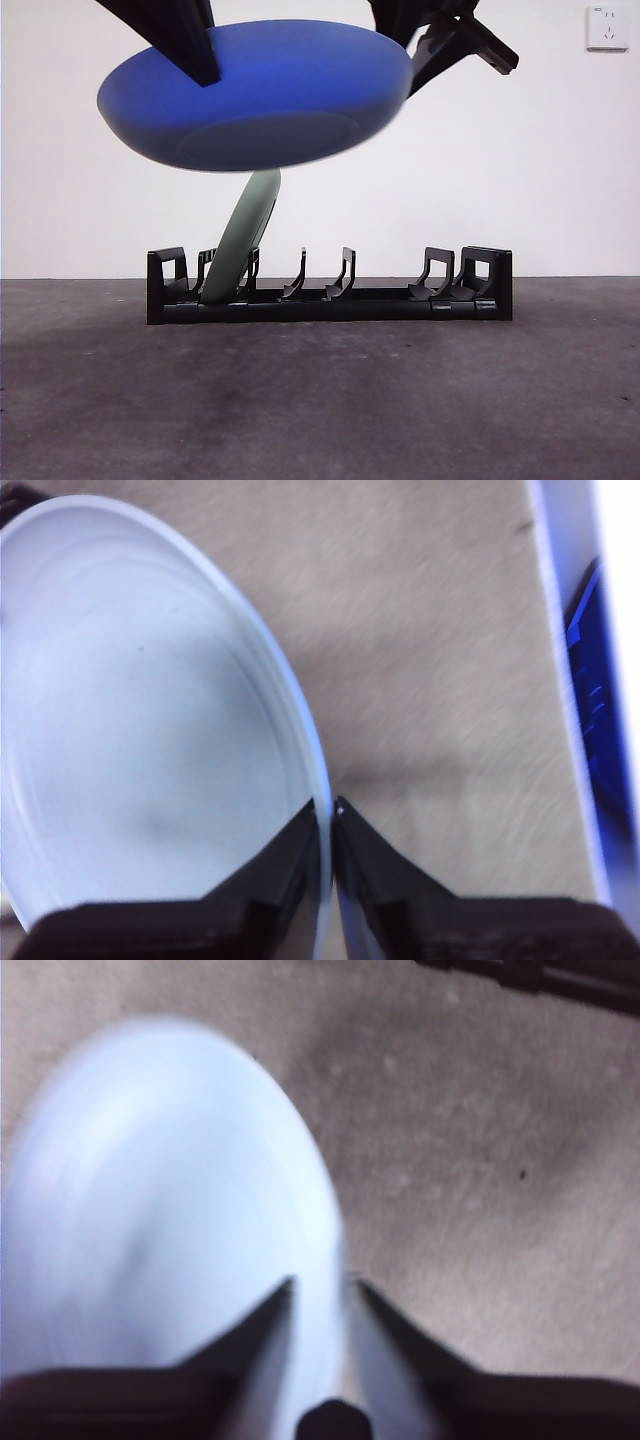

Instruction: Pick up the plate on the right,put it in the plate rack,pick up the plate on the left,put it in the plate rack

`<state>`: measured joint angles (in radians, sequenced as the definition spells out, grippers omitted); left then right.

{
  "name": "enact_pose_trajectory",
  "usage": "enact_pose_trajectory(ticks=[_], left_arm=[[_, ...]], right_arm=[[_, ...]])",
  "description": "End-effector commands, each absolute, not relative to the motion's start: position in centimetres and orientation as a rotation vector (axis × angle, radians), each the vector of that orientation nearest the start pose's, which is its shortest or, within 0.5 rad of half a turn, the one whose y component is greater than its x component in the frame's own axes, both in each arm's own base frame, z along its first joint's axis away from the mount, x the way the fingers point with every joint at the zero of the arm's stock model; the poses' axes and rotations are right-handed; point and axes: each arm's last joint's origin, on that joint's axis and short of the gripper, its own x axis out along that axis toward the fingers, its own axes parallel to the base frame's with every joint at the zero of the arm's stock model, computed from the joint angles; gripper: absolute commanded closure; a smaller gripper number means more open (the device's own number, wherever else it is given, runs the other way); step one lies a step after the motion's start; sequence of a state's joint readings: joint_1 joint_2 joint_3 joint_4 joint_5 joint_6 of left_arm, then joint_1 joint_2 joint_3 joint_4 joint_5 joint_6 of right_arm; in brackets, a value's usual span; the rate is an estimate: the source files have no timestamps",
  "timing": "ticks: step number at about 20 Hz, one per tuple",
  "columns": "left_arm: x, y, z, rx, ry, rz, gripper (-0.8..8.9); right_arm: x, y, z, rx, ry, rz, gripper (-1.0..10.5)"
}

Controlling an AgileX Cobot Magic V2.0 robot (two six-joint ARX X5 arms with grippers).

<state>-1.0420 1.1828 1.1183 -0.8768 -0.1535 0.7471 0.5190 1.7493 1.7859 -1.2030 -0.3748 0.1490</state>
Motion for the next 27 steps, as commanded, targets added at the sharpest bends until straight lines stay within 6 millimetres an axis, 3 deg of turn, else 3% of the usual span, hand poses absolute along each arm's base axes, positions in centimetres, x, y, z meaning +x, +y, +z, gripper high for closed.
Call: enact_pose_trajectory(ticks=[1, 5, 10, 12, 17, 21, 27], left_arm=[[11.9, -19.7, 31.5, 1.125, 0.455, -1.148, 8.22], [12.5, -20.4, 32.2, 0.969, 0.394, -1.148, 8.22], [15.8, -21.4, 34.4, 0.446, 0.259, -1.169, 8.22], [17.7, -22.0, 35.2, 0.259, 0.18, -1.167, 8.22], [23.1, -23.0, 34.0, -0.023, 0.127, -1.04, 8.22], [26.0, -23.5, 32.0, -0.099, 0.13, -0.942, 8.22], [29.2, -23.6, 28.9, -0.128, 0.144, -0.858, 8.22]], right_arm=[[29.2, 17.6, 36.4, 0.031, 1.159, 0.719, 6.6], [27.1, 16.0, 41.2, 0.004, 0.986, 0.662, 6.6], [20.3, 11.7, 50.1, 0.001, 0.623, 0.551, 6.6], [17.2, 10.0, 52.1, 0.019, 0.54, 0.561, 6.6], [12.3, 7.1, 53.5, 0.013, 0.472, 0.524, 6.6], [11.2, 6.4, 53.2, -0.014, 0.502, 0.522, 6.6], [11.2, 6.4, 53.0, -0.03, 0.529, 0.522, 6.6]])
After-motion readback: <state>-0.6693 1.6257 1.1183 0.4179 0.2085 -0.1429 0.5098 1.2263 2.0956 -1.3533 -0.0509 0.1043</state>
